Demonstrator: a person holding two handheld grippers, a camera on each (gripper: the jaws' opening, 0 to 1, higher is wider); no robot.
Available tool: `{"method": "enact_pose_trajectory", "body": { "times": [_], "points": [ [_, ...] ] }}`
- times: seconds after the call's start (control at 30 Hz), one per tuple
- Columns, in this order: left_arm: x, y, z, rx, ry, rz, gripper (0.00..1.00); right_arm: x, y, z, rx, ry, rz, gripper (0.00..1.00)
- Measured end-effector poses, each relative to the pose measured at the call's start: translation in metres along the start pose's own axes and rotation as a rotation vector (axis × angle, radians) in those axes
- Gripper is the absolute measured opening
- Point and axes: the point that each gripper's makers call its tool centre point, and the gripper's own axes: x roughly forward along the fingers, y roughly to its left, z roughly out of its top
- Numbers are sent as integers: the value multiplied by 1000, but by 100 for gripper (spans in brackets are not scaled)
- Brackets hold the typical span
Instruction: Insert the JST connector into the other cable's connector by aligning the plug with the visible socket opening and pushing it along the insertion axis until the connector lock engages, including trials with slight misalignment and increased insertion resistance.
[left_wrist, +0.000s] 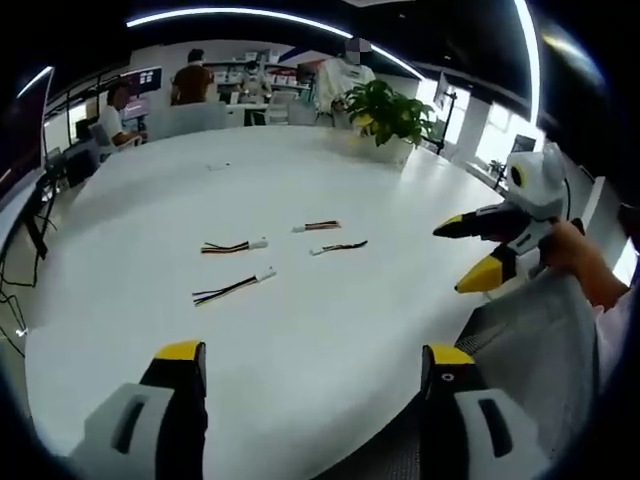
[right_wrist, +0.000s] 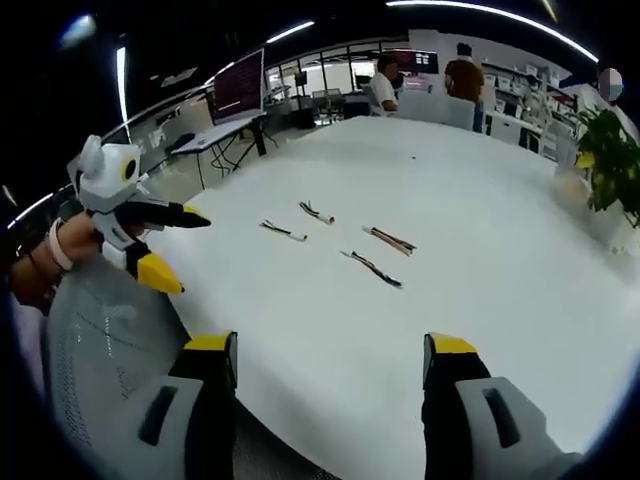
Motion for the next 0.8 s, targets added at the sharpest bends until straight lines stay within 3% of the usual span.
{"method": "enact_pose_trajectory", "body": {
  "times": [0.37,0.67,0.8],
  "points": [
    [-9,2,12,12,-36,-9,87,1,8,9,-78,2,48,69],
    [-10,12,30,65,-53,6,86,-6,-12,23,-137,-2,12,66],
    [-10,16,41,75,-73,4,86,-11,-26,24,-196,24,-44,65]
  ]
}}
